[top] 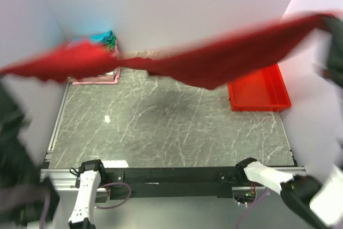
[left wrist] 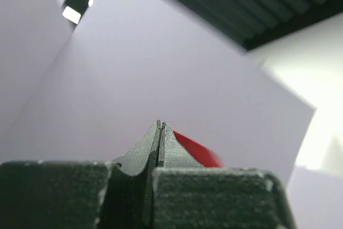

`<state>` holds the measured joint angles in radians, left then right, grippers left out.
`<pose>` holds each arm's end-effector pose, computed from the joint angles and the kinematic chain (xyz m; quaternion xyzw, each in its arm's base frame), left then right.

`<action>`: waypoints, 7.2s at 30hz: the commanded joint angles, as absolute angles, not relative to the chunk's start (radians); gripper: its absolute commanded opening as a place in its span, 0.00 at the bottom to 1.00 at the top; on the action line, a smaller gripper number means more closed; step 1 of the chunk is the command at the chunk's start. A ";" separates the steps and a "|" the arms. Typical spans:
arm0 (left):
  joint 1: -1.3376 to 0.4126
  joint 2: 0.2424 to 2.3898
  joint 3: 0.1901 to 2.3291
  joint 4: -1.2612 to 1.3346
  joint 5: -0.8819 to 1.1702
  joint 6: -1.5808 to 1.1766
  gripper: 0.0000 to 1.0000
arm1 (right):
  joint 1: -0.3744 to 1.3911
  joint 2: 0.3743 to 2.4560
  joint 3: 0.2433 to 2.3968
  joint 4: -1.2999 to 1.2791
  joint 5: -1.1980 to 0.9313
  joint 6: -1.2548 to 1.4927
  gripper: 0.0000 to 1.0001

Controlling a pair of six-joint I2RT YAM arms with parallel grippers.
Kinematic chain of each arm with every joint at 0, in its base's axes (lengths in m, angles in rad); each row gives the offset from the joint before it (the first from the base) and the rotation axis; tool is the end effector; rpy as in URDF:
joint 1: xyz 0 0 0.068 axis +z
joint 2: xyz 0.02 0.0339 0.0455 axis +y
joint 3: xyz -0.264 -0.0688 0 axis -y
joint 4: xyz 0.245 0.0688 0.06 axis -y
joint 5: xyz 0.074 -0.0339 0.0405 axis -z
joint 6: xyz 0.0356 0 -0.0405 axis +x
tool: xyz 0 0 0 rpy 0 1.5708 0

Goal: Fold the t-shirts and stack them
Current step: Flatten the tshirt out, then fold the tshirt

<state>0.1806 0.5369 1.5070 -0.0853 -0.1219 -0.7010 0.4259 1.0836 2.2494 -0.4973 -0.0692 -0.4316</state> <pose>-0.0486 -0.0045 0.5692 -0.1951 0.2791 -0.2220 0.9136 0.0206 0.0120 0.6635 -0.2095 0.3834 0.0125 0.8994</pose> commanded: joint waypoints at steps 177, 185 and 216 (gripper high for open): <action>0.113 0.637 0.537 -0.328 0.416 -0.759 0.01 | 0.086 1.881 1.273 0.184 -0.279 -0.646 0.15; 0.114 0.646 0.545 -0.367 0.440 -0.761 0.01 | 0.060 1.790 1.276 0.138 -0.314 -0.620 0.62; 0.014 0.848 0.557 -0.571 0.567 -0.716 0.01 | 0.055 1.741 1.388 -0.354 -0.658 -0.782 0.72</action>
